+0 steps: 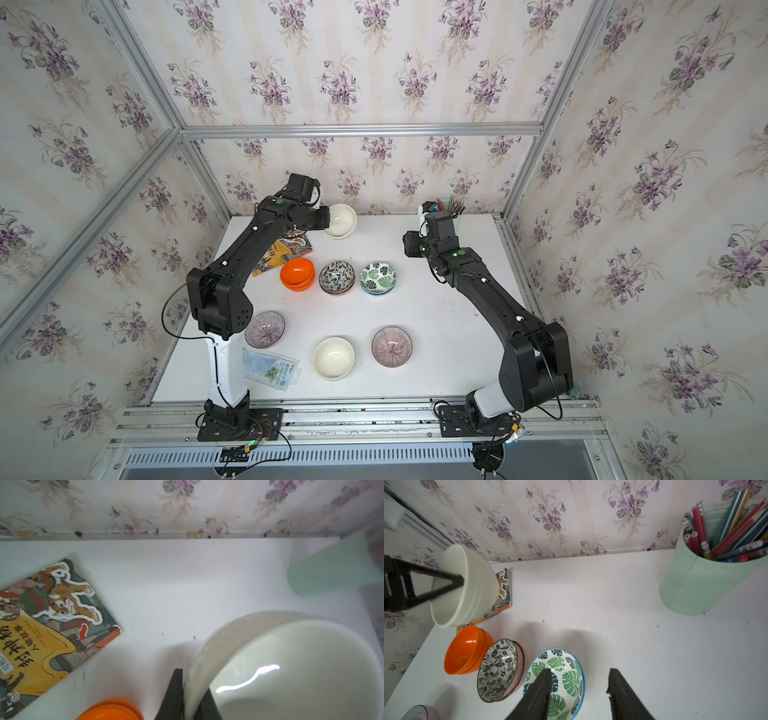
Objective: Stack the bowls
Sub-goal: Pick up the bowl from the center of the board, then place the bowl at the center of the board.
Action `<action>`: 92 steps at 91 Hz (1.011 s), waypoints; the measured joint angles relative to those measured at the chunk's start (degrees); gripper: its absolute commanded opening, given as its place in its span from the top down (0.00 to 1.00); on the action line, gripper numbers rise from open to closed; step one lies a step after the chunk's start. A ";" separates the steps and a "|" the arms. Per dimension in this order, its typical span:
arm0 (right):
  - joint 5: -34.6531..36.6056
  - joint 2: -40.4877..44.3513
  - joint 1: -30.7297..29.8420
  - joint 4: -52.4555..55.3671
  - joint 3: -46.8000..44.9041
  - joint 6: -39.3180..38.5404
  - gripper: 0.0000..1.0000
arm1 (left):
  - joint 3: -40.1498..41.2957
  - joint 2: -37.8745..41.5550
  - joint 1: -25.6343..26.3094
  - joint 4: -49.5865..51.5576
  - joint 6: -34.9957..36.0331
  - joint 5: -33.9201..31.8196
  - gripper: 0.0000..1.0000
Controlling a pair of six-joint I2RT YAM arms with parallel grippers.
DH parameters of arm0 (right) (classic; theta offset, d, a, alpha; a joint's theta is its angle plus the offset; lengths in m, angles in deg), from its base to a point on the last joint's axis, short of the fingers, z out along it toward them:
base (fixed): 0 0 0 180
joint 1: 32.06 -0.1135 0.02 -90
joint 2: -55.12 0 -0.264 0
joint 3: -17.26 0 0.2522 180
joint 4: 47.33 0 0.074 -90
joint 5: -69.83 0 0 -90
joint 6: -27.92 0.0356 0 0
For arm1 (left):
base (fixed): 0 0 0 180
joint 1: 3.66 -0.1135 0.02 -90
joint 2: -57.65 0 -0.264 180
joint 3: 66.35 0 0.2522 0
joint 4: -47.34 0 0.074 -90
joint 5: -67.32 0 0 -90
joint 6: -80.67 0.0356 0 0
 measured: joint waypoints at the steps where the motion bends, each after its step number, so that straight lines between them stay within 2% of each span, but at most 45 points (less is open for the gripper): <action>1: -0.13 0.02 -0.11 0.02 0.24 0.11 0.50 | 0.76 0.46 0.59 0.15 0.13 -0.04 1.00; 13: -0.37 -1.20 -2.95 0.81 2.86 0.66 0.50 | 7.34 4.59 4.74 1.90 1.55 -1.84 1.00; 31: -0.87 -4.26 -7.87 2.05 5.03 0.68 0.50 | 11.41 6.99 7.69 2.19 2.08 -4.11 1.00; 59: -0.55 -8.35 -9.22 2.43 5.44 1.36 0.52 | 12.33 7.96 10.91 2.10 2.45 -7.85 1.00; 75: -0.72 -9.31 -12.15 2.27 5.20 1.95 0.53 | 12.37 7.96 11.10 2.01 2.82 -8.98 1.00; 92: 0.15 -9.53 -11.85 2.27 3.89 2.16 0.54 | 12.35 7.23 11.41 1.79 2.82 -9.35 1.00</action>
